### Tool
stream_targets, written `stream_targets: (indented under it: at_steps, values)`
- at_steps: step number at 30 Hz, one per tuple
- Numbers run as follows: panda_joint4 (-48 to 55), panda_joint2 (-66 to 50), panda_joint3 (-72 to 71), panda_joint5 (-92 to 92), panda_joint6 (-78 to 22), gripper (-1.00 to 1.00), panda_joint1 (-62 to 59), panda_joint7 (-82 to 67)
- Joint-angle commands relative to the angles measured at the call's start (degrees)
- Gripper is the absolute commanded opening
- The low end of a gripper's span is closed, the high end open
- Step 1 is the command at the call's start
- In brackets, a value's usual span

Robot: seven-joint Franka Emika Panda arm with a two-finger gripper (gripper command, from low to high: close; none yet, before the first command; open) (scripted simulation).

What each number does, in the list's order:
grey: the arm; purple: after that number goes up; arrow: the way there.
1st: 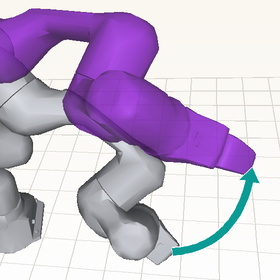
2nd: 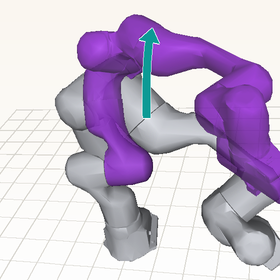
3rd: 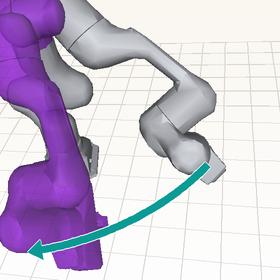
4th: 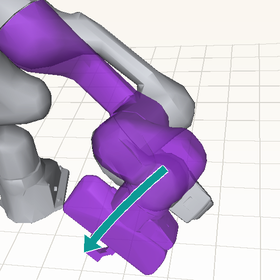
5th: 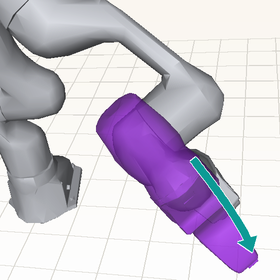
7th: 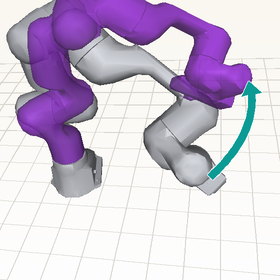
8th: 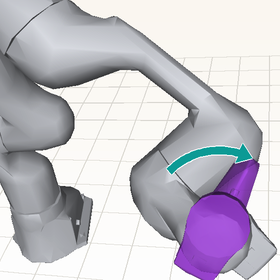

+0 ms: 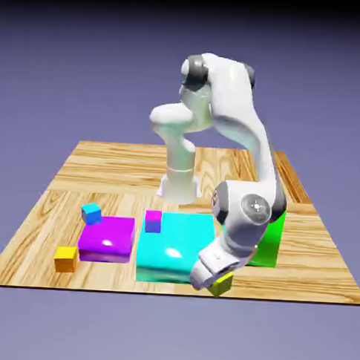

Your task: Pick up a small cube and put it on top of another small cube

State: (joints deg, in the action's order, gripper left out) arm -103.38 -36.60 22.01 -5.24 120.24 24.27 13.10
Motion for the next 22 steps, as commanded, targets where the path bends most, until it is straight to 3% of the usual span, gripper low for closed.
stream_targets:
  at_steps: [1,13,19,20,22]
  values:
    - [-0.5,0.0,2.1,-1.0,-0.1,-1.0,-0.9,-1.0]
    - [-5.9,0.6,27.0,-15.2,-1.2,-1.0,-11.6,-14.3]
    - [-8.6,-4.9,23.4,-20.5,6.3,-1.0,-15.3,-17.3]
    - [-8.6,-4.9,23.4,-20.5,6.3,1.0,-15.3,-17.3]
    - [-7.8,-3.1,24.9,-18.9,3.8,1.0,-14.2,-16.5]
